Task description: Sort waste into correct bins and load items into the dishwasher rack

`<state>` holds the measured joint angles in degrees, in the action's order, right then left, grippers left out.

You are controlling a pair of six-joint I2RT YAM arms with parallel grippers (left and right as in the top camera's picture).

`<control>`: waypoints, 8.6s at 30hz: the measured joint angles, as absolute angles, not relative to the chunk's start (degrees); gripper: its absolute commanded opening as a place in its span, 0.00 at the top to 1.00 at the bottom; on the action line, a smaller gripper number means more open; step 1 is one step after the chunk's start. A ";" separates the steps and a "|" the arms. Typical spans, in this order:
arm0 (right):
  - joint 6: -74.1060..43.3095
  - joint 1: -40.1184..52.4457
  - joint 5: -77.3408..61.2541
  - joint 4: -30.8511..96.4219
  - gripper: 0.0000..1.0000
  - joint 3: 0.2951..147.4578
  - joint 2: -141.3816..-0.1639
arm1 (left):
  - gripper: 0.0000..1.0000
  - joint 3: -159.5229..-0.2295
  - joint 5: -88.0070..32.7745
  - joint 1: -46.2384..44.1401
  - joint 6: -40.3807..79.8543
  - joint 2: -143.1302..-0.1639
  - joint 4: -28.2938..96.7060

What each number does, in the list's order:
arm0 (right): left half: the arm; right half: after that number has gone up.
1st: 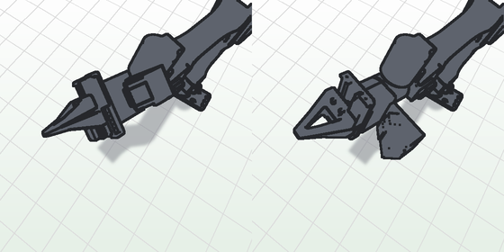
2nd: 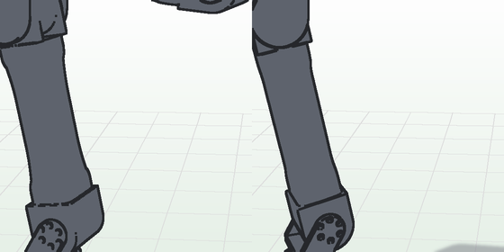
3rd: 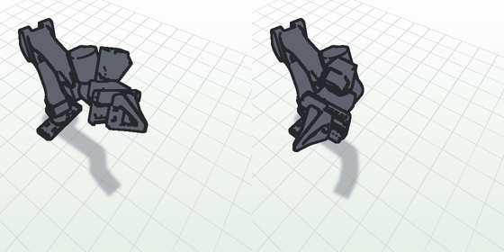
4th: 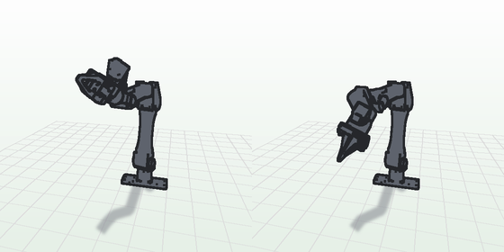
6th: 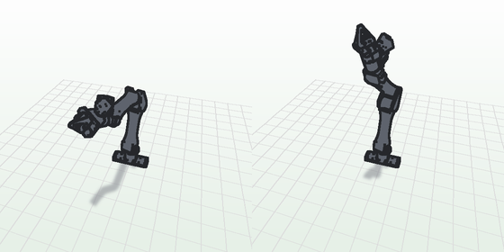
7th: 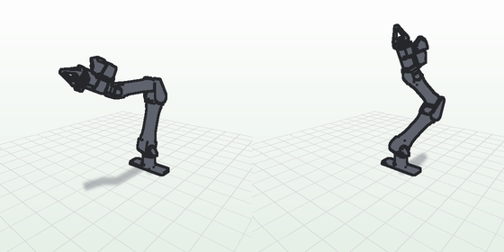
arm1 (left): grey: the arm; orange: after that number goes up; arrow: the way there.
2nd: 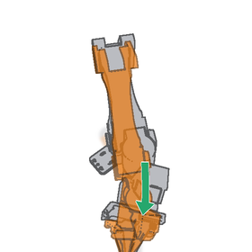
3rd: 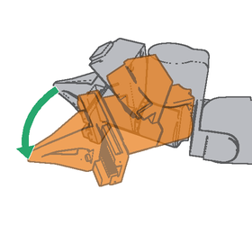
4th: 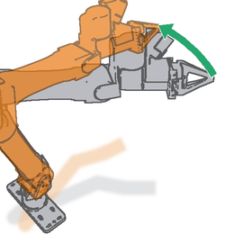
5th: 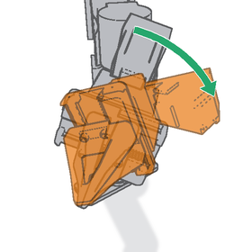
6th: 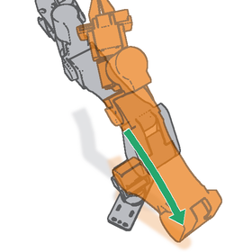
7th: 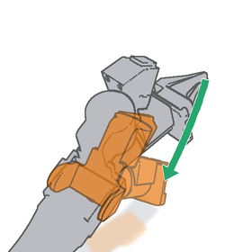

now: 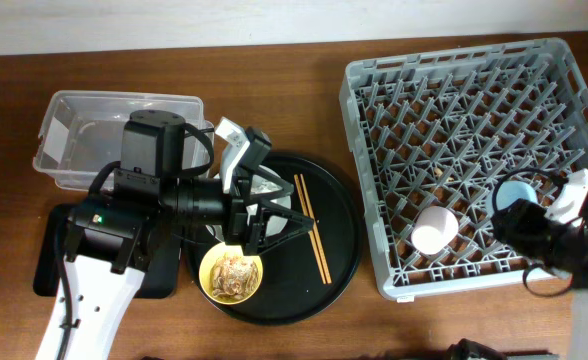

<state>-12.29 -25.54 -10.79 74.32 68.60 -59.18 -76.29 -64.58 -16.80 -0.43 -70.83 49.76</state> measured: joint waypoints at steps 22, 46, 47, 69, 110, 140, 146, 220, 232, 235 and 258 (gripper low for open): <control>-9.98 -25.54 -17.82 80.09 0.00 77.41 -75.83 | 0.07 -76.20 -47.79 -22.15 0.54 -70.83 55.48; -7.01 -25.54 -28.21 82.74 0.01 79.29 -51.62 | 1.00 -55.48 9.04 -45.80 41.43 -95.13 52.03; -7.03 -25.54 -28.21 82.76 0.01 79.31 -51.90 | 1.00 -55.55 9.04 -45.82 41.63 -95.13 52.21; -6.85 -25.54 -28.23 82.78 0.01 79.29 -52.34 | 1.00 -61.39 -53.32 27.46 -7.97 -81.23 61.89; -6.83 -25.54 -28.42 83.99 0.01 79.29 -52.34 | 1.00 -51.09 -82.52 45.91 -47.99 -95.15 76.20; -6.85 -25.54 -28.42 83.94 0.01 79.29 -55.35 | 0.28 -54.87 -1.13 -45.36 33.06 -87.18 53.98; -5.85 -25.54 -28.40 84.82 0.01 79.29 -55.24 | 0.26 -68.25 13.85 -37.93 30.35 -86.46 55.33; -2.74 -25.54 -29.71 90.21 0.01 79.29 -52.93 | 0.68 -88.66 15.11 -10.00 15.81 -96.29 50.02; -0.73 -25.54 -28.12 88.05 0.01 79.31 -52.93 | 0.01 -94.24 4.91 -5.82 7.73 -97.14 61.12; -0.19 -25.54 -27.70 87.90 0.01 79.31 -52.93 | 0.01 -96.01 3.29 -10.59 5.50 -87.85 66.08; 0.23 -25.54 -27.27 88.01 0.01 79.31 -52.93 | 0.01 -97.23 1.87 -14.50 4.05 -64.16 80.84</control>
<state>0.23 -25.54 -27.27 88.01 79.31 -52.93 -97.23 1.87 -14.50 4.05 -64.16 80.84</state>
